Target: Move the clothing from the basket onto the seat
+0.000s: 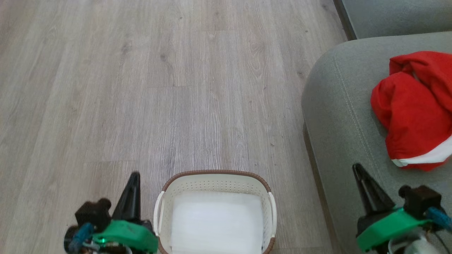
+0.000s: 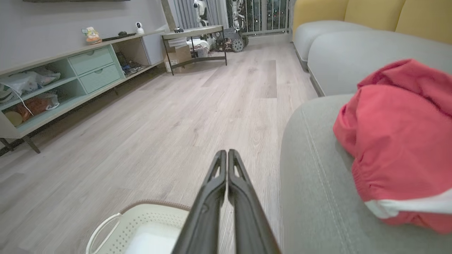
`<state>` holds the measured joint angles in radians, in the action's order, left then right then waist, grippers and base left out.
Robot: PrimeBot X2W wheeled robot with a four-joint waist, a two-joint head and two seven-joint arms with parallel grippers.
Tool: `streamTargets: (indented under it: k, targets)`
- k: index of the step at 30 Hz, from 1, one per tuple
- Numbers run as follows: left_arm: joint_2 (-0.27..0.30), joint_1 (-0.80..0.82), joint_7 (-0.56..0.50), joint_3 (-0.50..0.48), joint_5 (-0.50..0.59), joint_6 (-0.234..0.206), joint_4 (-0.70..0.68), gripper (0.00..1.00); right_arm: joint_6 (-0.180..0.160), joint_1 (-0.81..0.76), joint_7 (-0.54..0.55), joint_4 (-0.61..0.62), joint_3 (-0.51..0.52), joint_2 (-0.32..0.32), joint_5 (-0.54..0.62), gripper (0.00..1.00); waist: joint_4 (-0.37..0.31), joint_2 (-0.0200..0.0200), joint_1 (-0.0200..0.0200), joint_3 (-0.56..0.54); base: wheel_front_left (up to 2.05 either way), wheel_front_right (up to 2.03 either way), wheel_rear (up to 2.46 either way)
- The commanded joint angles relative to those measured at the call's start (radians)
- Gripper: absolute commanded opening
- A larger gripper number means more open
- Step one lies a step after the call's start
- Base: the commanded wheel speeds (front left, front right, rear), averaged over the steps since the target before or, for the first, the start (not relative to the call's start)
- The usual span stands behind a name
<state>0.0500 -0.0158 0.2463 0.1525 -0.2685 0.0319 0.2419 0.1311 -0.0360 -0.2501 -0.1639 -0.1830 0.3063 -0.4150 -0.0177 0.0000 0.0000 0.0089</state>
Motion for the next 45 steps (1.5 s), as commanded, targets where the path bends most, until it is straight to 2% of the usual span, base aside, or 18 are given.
streamTargets:
  k: [1, 45]
  targets:
    - [0.000, 0.017, -0.005, -0.003, -0.025, 0.002, -0.022, 0.00, 0.000, 0.013, 0.005, 0.019, 0.011, 0.003, -0.022, 0.00, 0.000, 0.0000, 0.0000, 0.000, 0.00, 0.00, 0.00]
    - [0.011, 0.054, -0.118, -0.082, -0.498, 0.036, -0.012, 0.00, 0.000, 0.059, 0.121, -0.016, 0.099, -0.079, -0.444, 0.00, 0.006, 0.0000, 0.0000, -0.002, 0.00, 0.00, 0.00]
